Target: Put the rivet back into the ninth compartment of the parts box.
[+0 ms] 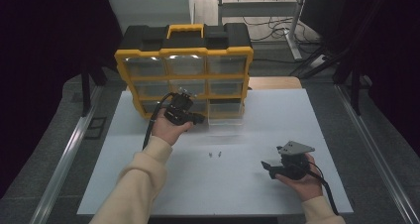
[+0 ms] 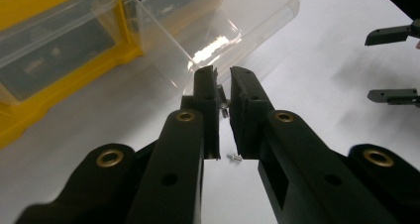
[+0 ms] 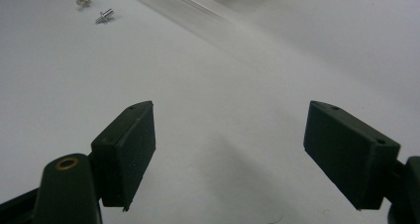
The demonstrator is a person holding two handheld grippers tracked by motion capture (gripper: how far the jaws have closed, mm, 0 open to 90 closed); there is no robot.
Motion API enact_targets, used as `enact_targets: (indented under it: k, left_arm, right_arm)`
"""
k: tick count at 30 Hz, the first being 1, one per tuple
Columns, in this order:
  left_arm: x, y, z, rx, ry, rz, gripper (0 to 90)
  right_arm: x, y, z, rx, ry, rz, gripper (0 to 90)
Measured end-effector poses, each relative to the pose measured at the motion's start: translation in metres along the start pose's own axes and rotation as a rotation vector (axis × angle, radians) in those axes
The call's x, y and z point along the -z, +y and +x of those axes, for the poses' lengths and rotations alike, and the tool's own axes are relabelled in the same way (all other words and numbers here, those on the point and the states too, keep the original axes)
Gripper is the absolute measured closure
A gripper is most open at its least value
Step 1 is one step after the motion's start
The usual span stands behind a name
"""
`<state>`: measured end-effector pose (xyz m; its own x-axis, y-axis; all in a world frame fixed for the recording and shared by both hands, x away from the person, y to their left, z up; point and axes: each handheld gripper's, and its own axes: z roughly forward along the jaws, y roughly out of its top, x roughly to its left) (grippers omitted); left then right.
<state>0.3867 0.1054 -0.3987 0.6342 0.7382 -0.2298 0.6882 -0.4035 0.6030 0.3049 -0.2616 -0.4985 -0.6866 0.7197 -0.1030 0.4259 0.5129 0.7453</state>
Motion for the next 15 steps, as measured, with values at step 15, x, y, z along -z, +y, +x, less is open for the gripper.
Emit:
enact_targets:
  k: [15]
  left_arm:
    - [-0.005,0.017,0.006,0.012,0.003,-0.011,82.9]
  right_arm:
    - [-0.001,-0.001,0.0,0.001,0.001,0.008,21.1]
